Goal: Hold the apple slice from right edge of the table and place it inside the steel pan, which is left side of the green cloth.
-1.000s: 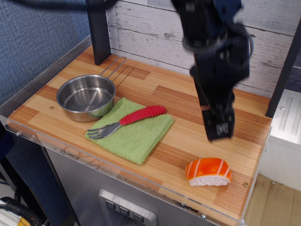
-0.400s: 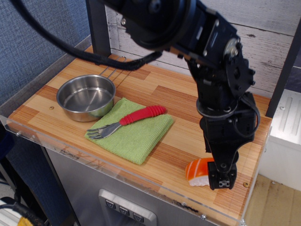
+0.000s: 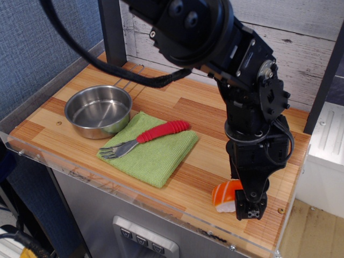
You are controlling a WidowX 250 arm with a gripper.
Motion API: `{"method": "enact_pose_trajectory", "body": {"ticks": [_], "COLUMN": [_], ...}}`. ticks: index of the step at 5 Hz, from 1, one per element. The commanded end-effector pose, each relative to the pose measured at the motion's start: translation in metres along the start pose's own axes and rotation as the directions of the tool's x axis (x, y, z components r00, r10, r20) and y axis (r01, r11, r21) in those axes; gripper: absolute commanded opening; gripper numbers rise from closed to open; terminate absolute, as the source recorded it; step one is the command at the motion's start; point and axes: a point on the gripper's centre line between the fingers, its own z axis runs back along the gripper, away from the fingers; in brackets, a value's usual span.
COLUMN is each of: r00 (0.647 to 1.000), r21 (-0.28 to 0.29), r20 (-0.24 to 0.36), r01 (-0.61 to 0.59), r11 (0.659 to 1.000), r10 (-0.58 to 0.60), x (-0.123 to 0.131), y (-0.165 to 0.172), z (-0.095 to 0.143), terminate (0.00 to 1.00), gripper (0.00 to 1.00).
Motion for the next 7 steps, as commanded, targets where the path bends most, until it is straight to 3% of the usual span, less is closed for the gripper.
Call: {"method": "enact_pose_trajectory", "body": {"ticks": [1, 2, 4, 6, 7], "r00": [1.0, 0.999, 0.999, 0.993, 0.995], "r21": [0.028, 0.019, 0.027, 0.043, 0.08], "r20": [-0.02, -0.044, -0.034, 0.015, 0.024], "r01": [-0.005, 0.011, 0.041, 0.118, 0.096], "r11": [1.0, 1.0, 0.999, 0.992, 0.992], "r10": [0.005, -0.011, -0.04, -0.118, -0.098], "x": [-0.001, 0.002, 0.007, 0.045, 0.045], "y": [0.007, 0.003, 0.0, 0.002, 0.01], "z": [-0.009, -0.016, -0.012, 0.036, 0.061], "terminate": [0.0, 0.0, 0.0, 0.0, 0.0], "gripper": [1.0, 0.0, 0.0, 0.0, 0.0]}}
